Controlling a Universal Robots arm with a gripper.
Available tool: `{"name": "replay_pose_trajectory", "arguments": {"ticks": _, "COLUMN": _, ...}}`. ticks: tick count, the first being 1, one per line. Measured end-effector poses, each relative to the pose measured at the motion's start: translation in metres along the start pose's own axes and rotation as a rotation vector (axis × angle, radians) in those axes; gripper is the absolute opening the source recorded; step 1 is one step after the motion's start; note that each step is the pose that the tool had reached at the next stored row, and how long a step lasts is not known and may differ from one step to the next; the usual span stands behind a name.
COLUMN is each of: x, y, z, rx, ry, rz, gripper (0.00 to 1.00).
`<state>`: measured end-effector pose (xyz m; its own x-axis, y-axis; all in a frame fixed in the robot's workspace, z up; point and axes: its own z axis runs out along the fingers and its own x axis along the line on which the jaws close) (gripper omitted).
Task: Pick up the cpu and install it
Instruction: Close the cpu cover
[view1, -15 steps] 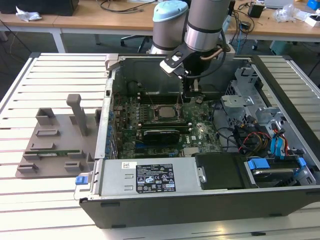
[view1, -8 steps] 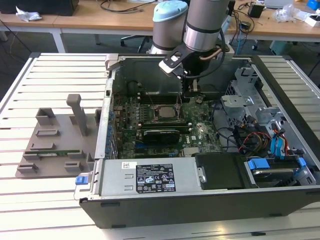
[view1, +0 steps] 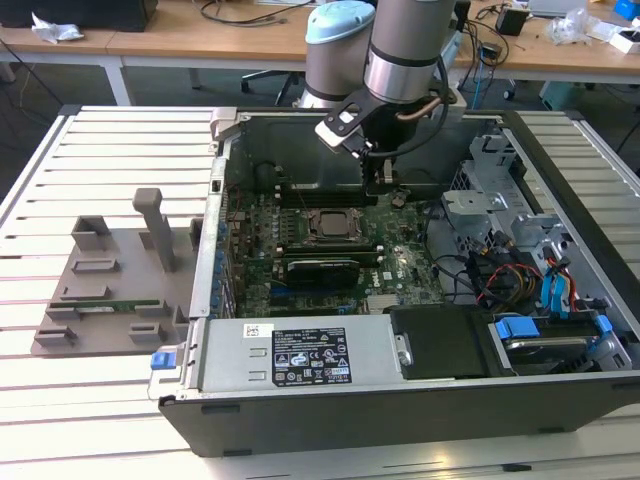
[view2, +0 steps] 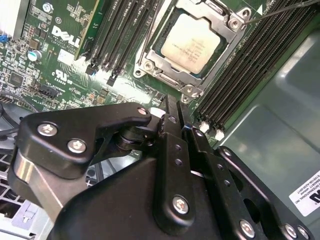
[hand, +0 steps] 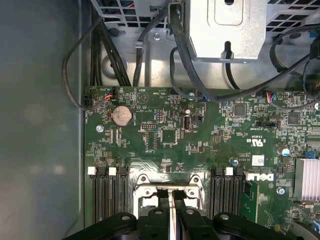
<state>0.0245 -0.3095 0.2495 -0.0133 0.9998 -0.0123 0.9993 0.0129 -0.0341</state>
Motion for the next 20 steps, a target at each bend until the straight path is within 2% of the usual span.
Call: {"name": "replay_pose_trajectory", "arguments": {"ticks": 20, "x": 0.0002, "y": -0.0089, "z": 0.0016, "rx": 0.0, "ry": 0.0, "rz": 0.0, "gripper": 0.17}}
